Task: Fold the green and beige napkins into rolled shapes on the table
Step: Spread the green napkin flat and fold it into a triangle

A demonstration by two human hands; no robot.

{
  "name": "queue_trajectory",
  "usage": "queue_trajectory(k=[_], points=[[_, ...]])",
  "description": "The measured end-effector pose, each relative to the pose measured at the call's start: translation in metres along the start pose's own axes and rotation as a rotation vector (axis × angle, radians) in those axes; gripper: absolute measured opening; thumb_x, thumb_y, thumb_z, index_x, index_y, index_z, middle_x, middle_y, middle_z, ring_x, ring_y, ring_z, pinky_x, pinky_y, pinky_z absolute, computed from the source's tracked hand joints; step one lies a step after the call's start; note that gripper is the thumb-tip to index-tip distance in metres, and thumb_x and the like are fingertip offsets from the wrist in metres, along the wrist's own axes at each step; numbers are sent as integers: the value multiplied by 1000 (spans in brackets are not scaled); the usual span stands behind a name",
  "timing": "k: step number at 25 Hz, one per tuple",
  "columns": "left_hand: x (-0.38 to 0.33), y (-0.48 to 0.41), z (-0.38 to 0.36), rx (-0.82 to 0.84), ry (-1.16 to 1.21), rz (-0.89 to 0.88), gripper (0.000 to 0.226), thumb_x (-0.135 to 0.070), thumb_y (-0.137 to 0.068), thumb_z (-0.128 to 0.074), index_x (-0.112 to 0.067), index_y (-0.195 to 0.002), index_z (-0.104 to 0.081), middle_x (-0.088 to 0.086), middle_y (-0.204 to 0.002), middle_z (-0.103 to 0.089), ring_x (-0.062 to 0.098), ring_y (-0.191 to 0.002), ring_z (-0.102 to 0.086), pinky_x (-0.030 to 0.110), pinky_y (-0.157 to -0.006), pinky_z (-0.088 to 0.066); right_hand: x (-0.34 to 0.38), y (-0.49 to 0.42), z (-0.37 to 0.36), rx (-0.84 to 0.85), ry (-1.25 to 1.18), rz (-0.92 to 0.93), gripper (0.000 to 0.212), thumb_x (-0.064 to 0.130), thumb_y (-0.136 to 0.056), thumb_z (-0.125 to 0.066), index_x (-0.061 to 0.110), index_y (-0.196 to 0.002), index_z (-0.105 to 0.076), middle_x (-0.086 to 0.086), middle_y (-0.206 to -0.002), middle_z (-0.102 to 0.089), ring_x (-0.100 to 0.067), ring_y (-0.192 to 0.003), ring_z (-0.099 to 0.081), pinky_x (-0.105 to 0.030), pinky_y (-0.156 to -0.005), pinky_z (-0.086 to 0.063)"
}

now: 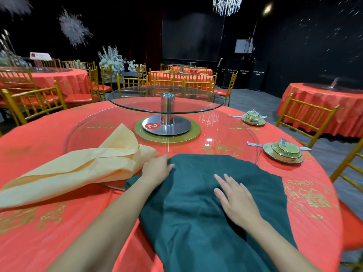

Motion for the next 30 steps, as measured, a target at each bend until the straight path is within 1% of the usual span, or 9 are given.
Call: queue_trajectory(k=[4, 7, 11, 14, 16, 19, 22, 27, 30], points=[[4, 5, 5, -220, 44, -7, 21, -19, -88, -52, -23, -97, -70, 4, -88, -71, 31, -87, -63, 37, -68, -49, 4, -32, 7, -49, -46, 20, 53, 57, -95, -20, 39, -145, -23, 3, -155, -23, -11, -143, -17, -33, -116, -12], [-27, 33, 19, -412, -13, -366, 21, -11, -74, -60, -25, -83, -74, 3, -61, -65, 29, -60, -60, 34, -53, -47, 10, -71, 21, -159, -196, 47, 47, 44, -97, -35, 34, -143, -32, 1, -152, -31, -14, -141, -25, -39, -115, -21], [-64, 101, 2, -371, -213, -774, 13, -16, -78, -56, -25, -74, -65, -9, -65, -63, 15, -61, -53, 30, -61, -34, 25, -110, 32, -220, -307, 58, 45, 43, -97, -38, 30, -139, -41, 1, -147, -40, -14, -138, -31, -46, -113, -24], [-67, 127, -4, -308, -259, -904, 13, -21, -87, -53, -27, -84, -65, -13, -76, -66, 13, -66, -55, 27, -66, -35, 35, -110, 22, -64, -162, 83, 43, 46, -97, -35, 32, -137, -43, 9, -142, -46, -10, -133, -38, -42, -117, -12], [-63, 119, 11, -297, -128, -831, 14, -28, -89, -51, -25, -93, -64, -11, -85, -68, 15, -72, -60, 29, -63, -43, 35, -100, 16, 28, -96, 85, 42, 50, -96, -33, 33, -131, -50, 10, -132, -56, -8, -123, -48, -40, -116, -7], [-45, 85, 44, -291, 13, -444, 35, -39, -90, -49, -20, -117, -59, -4, -110, -66, 22, -95, -63, 32, -75, -50, 30, -82, 11, 104, -36, 79, 45, 60, -91, -35, 33, -115, -62, 12, -116, -66, -8, -111, -56, -40, -114, -10], [-27, 61, 33, 29, -225, -120, 49, -55, -93, -38, -17, -123, -48, 3, -119, -60, 28, -108, -55, 38, -78, -40, 21, -68, 5, 188, 76, 30, 62, 72, -82, -39, 28, -120, -60, 10, -119, -64, -10, -115, -54, -42, -113, -15], [-19, 76, 20, 99, -305, -87, 45, -56, -91, -42, -17, -109, -56, 1, -104, -67, 25, -100, -61, 34, -72, -35, 15, -56, 15, 144, 129, -61, 57, 67, -81, -50, 22, -114, -60, 6, -111, -65, -16, -111, -56, -43, -109, -20], [-10, 80, 27, 125, -278, -39, 40, -54, -89, -47, -19, -103, -61, 0, -101, -68, 23, -100, -61, 33, -76, -38, 13, -54, 23, 157, 145, -122, 38, 52, -82, -61, 15, -86, -65, 5, -86, -67, -21, -93, -62, -35, -84, -34]])
Point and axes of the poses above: each hand's wrist, its own y-axis away from the middle knuckle, its own z-axis out of the back of the hand, x = y × z, the point moved 7 cm from there along -y, towards the middle knuckle
